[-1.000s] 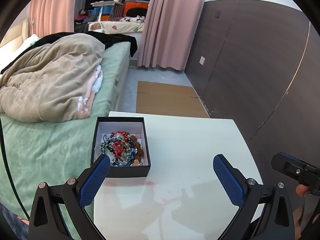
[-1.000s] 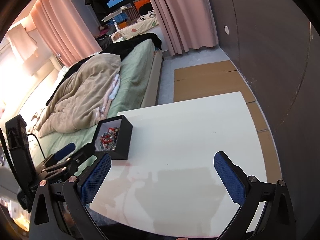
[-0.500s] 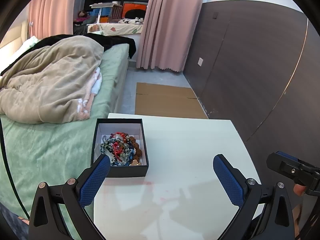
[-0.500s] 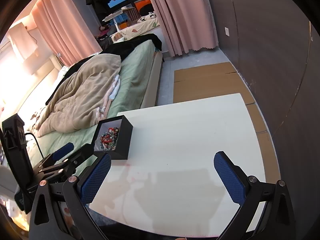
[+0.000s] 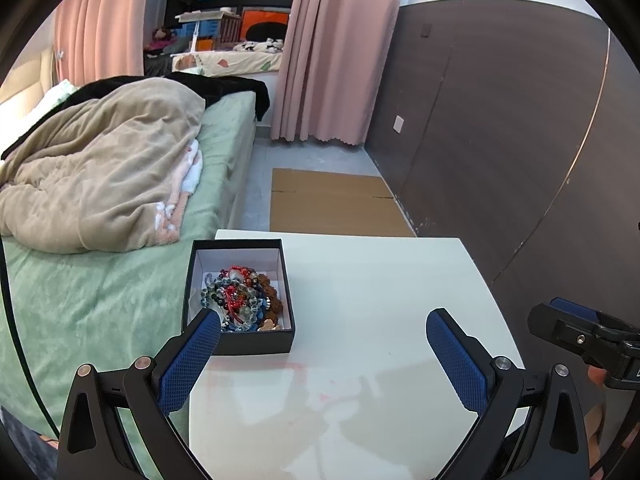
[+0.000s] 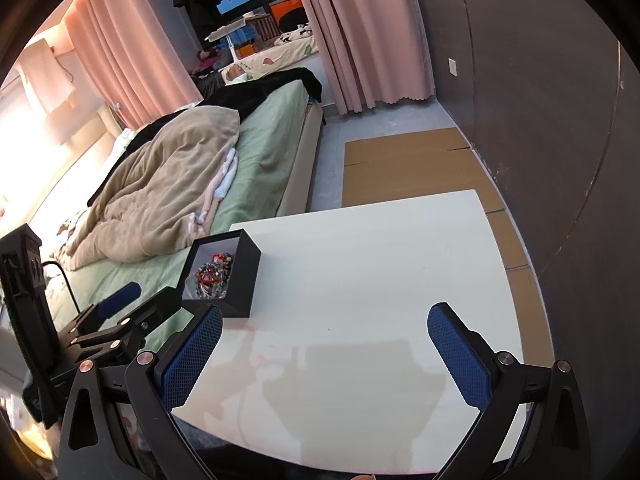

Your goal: Organize jewelry

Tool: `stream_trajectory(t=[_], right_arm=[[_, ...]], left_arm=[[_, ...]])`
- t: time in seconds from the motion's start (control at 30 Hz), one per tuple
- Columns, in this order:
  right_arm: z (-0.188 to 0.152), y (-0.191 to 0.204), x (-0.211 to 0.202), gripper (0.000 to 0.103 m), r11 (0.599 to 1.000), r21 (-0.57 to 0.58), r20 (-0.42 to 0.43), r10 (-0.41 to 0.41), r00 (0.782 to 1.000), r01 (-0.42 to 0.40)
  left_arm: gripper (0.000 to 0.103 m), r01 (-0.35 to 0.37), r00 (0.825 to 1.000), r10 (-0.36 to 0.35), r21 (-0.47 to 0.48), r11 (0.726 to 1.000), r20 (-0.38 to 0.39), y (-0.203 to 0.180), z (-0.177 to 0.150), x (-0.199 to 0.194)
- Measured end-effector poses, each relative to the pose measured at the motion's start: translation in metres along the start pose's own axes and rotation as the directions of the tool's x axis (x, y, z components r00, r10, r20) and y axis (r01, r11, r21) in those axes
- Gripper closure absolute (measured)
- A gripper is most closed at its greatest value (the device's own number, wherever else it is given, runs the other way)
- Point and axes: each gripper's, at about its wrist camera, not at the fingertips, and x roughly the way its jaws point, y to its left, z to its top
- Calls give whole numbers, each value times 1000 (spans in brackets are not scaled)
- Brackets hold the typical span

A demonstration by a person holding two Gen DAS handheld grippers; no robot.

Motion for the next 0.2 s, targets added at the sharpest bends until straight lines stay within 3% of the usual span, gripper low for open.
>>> stream_trajectory(t=[0.2], right_arm=[[-1, -2, -6, 0, 1000, 1, 9, -8, 1000, 8]], left_arm=[[1, 2, 1000, -1, 4, 1000, -3, -3, 0, 0]])
